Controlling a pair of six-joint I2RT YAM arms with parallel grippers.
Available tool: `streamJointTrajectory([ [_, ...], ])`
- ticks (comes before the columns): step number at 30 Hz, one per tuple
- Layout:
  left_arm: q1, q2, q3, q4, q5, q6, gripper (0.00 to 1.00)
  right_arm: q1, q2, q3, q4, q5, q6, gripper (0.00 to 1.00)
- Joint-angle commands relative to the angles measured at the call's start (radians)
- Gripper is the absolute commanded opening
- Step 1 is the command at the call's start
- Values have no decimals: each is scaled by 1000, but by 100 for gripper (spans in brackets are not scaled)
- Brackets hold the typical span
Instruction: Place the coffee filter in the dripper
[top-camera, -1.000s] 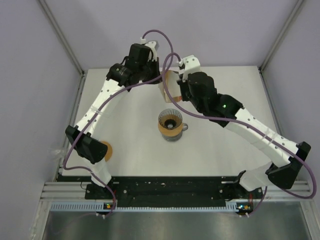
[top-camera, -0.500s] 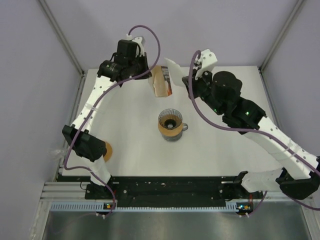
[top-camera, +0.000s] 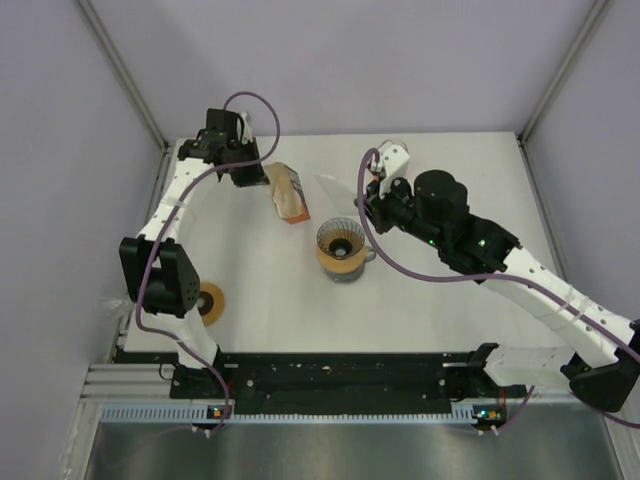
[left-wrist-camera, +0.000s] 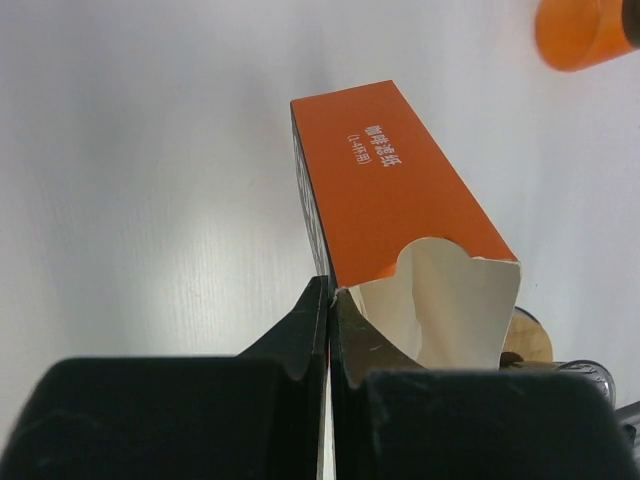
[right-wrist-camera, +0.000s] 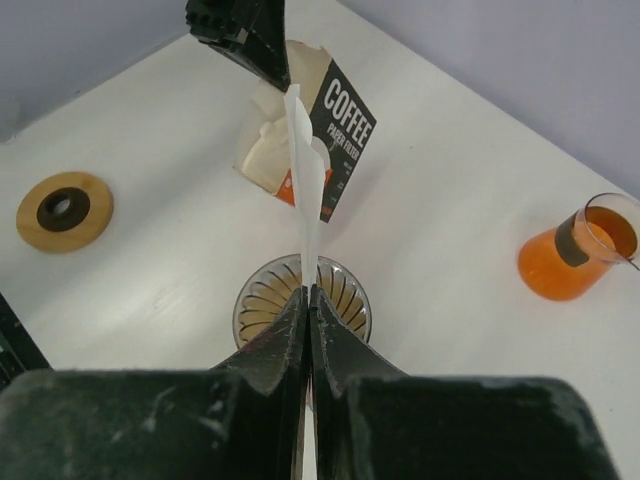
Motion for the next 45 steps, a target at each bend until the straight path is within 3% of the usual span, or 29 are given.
streamJointTrajectory([
  [1,5,16,-38,36,75,39,0,-35,-17,-51,50,-141,12,0],
  [8,6,78,-36,4,96,78,0,-67,-1,-184,150,-252,64,0],
  [12,8,112,-10,-28,90,98,0,-72,14,-213,173,-238,54,0],
  [16,8,115,-1,-24,115,101,25,-92,23,-247,211,-261,49,0],
  [23,9,95,21,-36,135,124,40,-104,49,-258,225,-272,32,0],
  [31,11,30,79,-54,170,176,60,-104,-18,-304,277,-321,-187,0],
  [36,11,-75,93,-10,325,236,75,-104,-63,-330,274,-425,-363,0],
  [40,8,-184,62,50,545,343,79,-104,-89,-321,238,-485,-452,0],
  [43,-9,-250,57,-28,783,549,77,-104,-103,-318,201,-583,-526,0],
  [45,-41,-282,71,-150,836,704,74,-104,-101,-310,186,-615,-540,0],
])
